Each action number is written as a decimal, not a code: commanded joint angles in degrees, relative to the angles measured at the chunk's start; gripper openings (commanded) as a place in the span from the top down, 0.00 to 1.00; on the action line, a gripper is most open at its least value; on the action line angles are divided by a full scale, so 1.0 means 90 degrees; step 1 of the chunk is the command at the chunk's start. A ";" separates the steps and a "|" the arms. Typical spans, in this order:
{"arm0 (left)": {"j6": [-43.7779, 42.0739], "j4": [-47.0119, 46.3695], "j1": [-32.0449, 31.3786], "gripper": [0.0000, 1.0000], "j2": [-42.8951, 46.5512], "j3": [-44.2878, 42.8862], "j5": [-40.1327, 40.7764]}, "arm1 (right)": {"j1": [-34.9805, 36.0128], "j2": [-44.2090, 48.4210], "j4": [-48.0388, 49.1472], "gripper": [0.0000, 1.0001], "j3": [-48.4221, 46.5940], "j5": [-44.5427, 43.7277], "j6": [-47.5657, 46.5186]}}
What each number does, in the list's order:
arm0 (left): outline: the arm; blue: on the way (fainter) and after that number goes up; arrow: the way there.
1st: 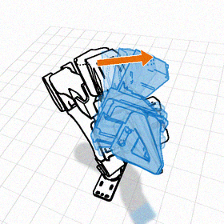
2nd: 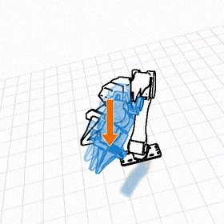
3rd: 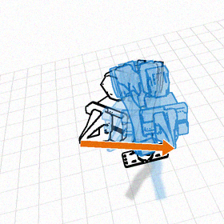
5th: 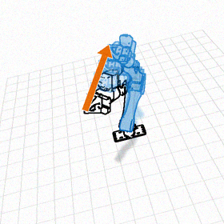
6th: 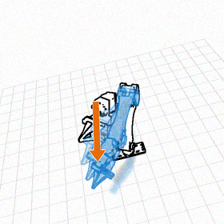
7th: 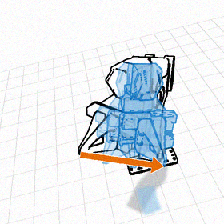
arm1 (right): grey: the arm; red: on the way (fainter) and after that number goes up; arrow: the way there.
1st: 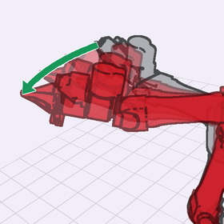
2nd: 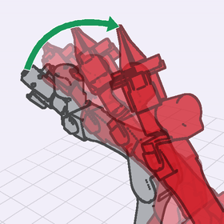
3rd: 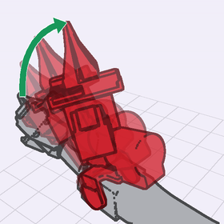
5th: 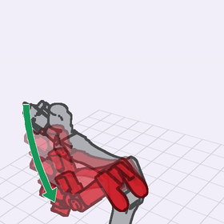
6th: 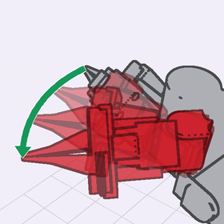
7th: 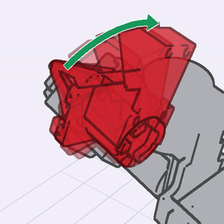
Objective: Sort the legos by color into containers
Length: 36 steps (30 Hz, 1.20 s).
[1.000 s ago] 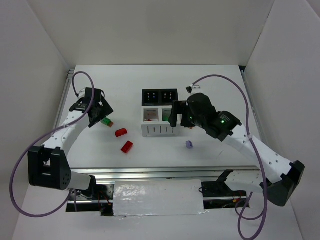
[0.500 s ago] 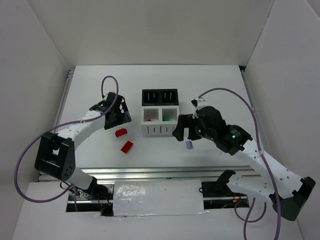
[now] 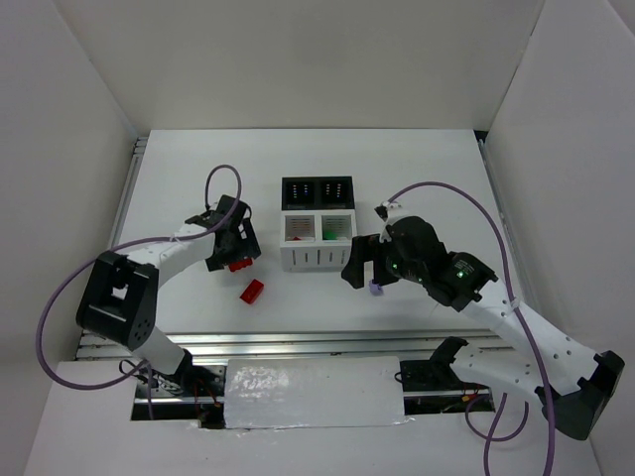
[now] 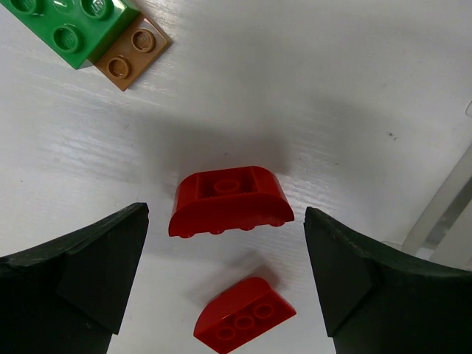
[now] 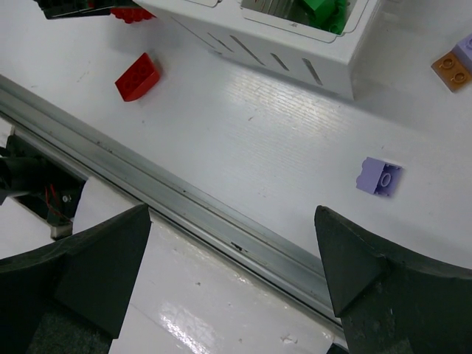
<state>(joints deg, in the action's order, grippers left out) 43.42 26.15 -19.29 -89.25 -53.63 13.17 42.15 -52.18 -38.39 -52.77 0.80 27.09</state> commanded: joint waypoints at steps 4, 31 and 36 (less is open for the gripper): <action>0.0224 -0.0191 -0.0112 0.00 -0.0259 -0.0008 0.0109 | 0.0053 0.0066 0.0311 0.01 0.0082 0.0087 -0.0139; -0.0154 -0.0062 -0.0776 0.97 0.2464 -0.0934 0.0140 | 0.0033 0.0739 -0.0040 0.00 -0.0132 -0.1133 0.0192; -0.0654 -0.0308 -0.1421 0.90 0.2154 -0.1580 -0.0397 | 0.0033 0.0808 -0.0372 0.00 -0.0337 -0.1397 0.0271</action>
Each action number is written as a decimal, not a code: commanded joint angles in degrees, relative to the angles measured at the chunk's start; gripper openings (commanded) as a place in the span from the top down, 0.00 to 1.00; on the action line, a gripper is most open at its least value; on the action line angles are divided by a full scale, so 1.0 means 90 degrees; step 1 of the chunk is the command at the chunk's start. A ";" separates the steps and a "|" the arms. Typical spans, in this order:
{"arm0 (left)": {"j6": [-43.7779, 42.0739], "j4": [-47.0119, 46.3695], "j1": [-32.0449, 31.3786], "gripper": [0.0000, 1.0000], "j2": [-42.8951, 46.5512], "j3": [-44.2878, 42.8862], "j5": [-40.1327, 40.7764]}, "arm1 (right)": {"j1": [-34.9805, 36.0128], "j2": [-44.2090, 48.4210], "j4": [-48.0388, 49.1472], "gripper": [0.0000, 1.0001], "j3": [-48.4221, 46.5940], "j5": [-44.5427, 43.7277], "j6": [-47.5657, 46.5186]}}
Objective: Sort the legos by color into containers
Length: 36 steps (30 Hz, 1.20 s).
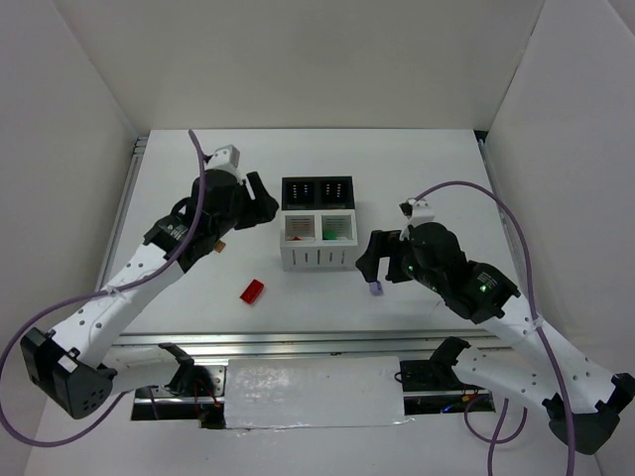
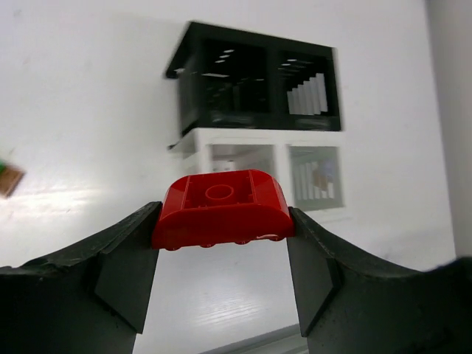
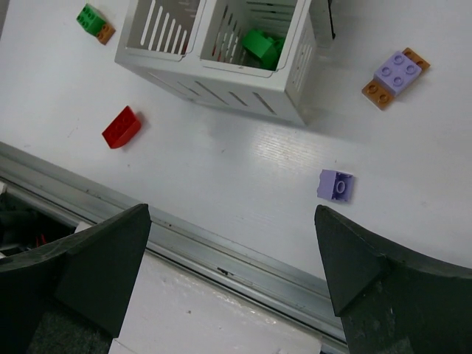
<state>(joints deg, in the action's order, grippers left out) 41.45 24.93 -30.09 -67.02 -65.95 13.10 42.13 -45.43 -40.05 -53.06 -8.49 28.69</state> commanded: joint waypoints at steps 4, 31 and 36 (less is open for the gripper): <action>-0.0553 -0.0512 -0.0524 0.87 -0.0969 -0.0503 -0.0733 | 0.0026 0.0058 -0.0315 0.00 -0.0413 -0.0384 0.0103; -0.0319 -0.0585 -0.0759 0.01 -0.1430 -0.0513 -0.0364 | 0.0016 0.0058 -0.0345 0.00 -0.0277 -0.0307 0.0055; 0.0364 0.0675 -0.0856 0.00 -0.0309 -0.0037 0.1303 | 0.0036 0.0087 -0.0403 0.00 -0.0286 -0.0239 -0.0014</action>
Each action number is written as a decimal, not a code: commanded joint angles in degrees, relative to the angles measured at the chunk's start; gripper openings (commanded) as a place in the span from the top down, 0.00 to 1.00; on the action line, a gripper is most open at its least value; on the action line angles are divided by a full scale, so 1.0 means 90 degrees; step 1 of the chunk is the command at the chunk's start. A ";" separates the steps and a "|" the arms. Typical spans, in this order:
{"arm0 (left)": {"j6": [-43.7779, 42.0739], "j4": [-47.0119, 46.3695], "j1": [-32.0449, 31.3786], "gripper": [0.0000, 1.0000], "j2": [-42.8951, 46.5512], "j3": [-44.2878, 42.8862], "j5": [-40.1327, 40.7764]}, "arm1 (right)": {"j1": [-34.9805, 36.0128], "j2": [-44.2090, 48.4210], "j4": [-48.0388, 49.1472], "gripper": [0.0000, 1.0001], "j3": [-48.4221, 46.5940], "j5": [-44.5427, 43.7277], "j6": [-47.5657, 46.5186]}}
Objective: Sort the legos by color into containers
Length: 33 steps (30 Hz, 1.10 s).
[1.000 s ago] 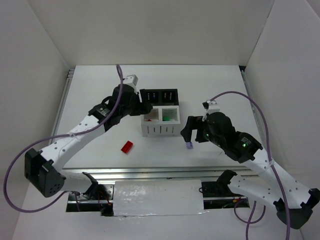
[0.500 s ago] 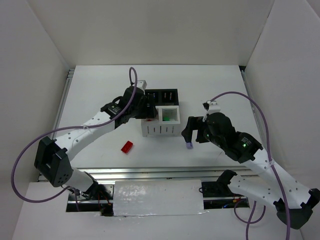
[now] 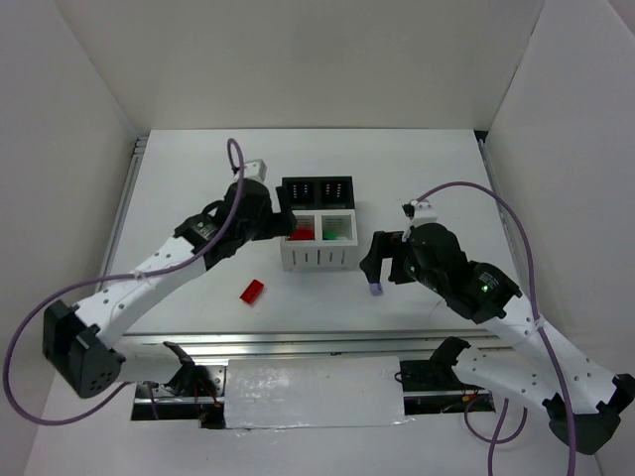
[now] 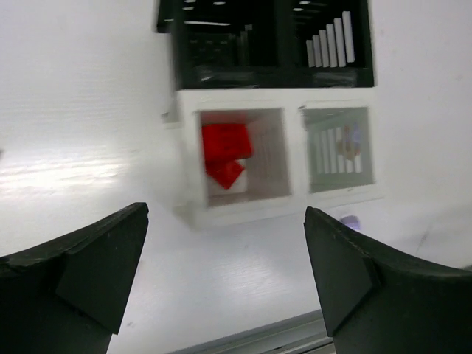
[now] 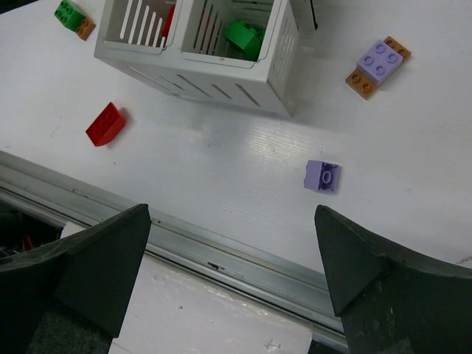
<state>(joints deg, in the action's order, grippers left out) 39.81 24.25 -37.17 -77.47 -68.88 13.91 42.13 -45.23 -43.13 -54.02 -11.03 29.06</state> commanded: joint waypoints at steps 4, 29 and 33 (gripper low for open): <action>0.0364 0.1027 -0.0118 0.00 0.2440 0.2023 0.1443 | 0.0016 0.0201 -0.0051 0.00 -0.0082 0.0170 -0.0113; 0.0547 -0.0321 -0.0177 0.03 0.0464 0.3611 0.0974 | 0.0036 0.0309 0.0193 0.01 0.0162 0.0873 -0.0319; 0.0518 -0.0263 -0.0177 0.19 0.0103 0.3445 0.0944 | 0.0036 0.0319 0.0213 0.00 0.0182 0.0893 -0.0319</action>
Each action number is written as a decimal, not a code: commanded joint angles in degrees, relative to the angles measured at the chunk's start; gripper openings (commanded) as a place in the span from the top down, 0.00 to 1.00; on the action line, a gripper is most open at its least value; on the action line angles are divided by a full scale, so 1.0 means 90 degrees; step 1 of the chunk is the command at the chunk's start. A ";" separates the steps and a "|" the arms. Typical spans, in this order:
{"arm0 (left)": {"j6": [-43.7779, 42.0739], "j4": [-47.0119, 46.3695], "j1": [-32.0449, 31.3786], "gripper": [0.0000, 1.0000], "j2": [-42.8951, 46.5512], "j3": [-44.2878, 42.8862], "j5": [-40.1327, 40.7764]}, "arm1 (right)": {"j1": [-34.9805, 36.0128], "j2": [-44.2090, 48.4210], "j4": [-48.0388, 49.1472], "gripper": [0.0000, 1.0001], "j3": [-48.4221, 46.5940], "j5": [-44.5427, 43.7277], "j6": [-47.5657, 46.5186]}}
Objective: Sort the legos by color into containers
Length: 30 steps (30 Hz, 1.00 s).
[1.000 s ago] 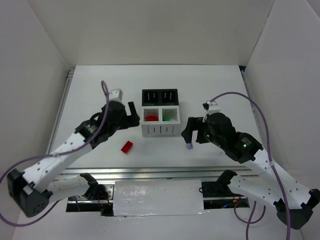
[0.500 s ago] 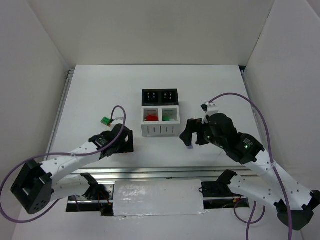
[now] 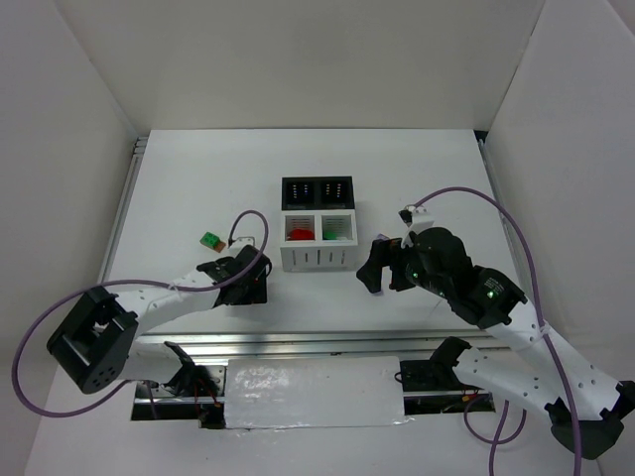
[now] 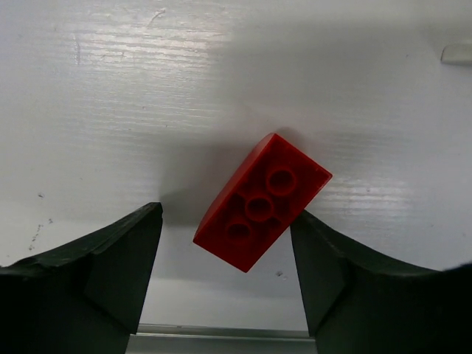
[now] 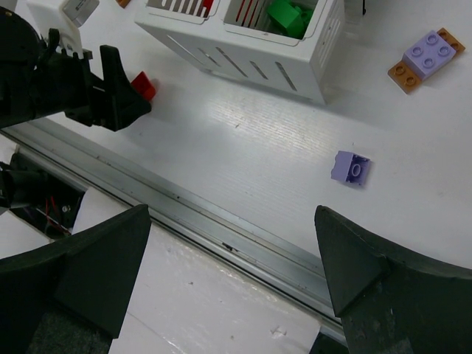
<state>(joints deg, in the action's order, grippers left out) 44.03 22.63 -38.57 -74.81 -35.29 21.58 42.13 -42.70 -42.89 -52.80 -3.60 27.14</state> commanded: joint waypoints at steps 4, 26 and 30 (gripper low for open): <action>0.0039 0.0014 -0.0021 0.23 -0.0477 -0.0425 0.0112 | 0.0036 0.0057 0.0176 0.00 0.0046 0.0077 -0.0115; -0.0975 -0.0982 -0.0197 0.99 0.2065 -0.1280 -0.0826 | 0.0026 0.0047 -0.0058 0.00 -0.0276 -0.0304 -0.0085; -0.1317 -0.0874 -0.0197 1.00 0.1019 -0.2191 -0.0748 | 0.0016 0.0018 -0.0146 0.00 -0.0393 -0.0401 -0.0095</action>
<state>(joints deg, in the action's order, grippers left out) 37.28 17.39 -40.05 -60.82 -50.50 16.58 42.13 -42.61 -43.53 -53.36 -5.56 27.09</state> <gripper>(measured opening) 0.474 0.995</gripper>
